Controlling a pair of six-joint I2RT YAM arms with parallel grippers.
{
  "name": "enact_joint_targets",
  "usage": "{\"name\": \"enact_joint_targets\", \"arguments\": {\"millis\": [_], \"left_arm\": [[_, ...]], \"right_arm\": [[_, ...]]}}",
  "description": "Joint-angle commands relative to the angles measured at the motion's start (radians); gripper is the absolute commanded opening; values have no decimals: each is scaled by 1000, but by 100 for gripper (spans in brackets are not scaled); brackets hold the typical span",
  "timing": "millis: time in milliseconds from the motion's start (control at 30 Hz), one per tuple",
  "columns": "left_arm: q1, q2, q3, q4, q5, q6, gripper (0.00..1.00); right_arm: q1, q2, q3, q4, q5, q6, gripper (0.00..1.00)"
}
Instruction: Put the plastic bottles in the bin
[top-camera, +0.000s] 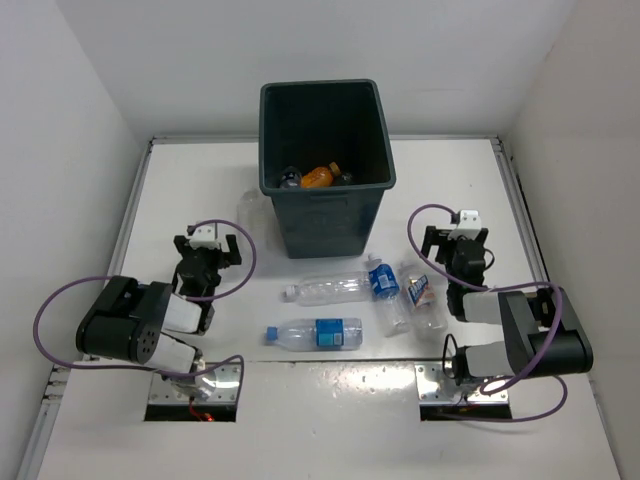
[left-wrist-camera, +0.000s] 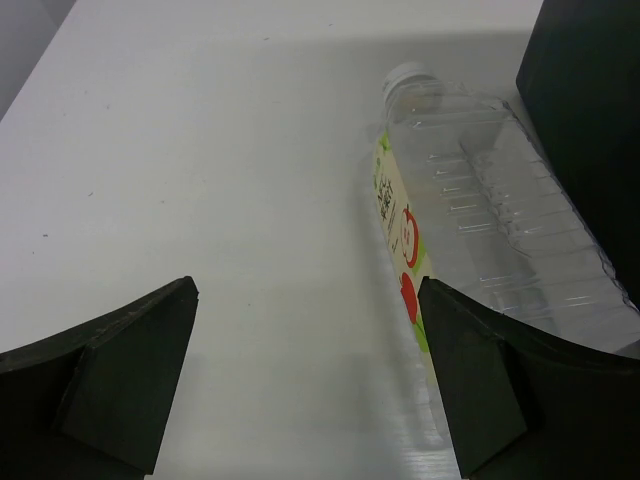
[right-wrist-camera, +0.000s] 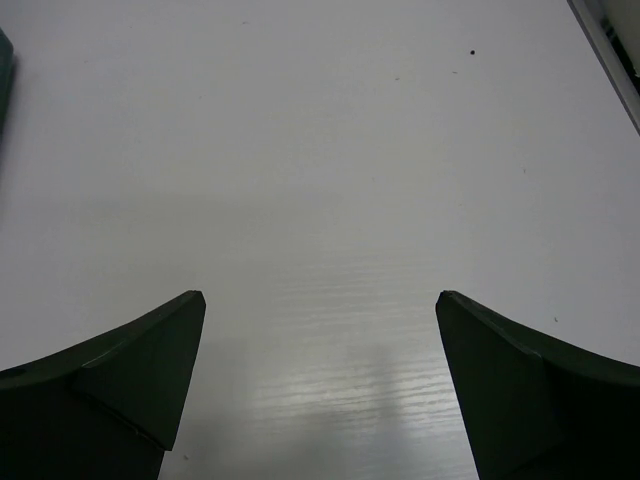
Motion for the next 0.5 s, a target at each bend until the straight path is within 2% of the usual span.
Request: {"name": "enact_joint_targets", "arguments": {"millis": [0,467], "left_arm": [[-7,-14,17,44,-3,5,100],[-7,-14,17,44,-3,5,100]], "right_arm": [[4,-9,19,55,4,9,100],[4,-9,19,56,-7,9,100]]}}
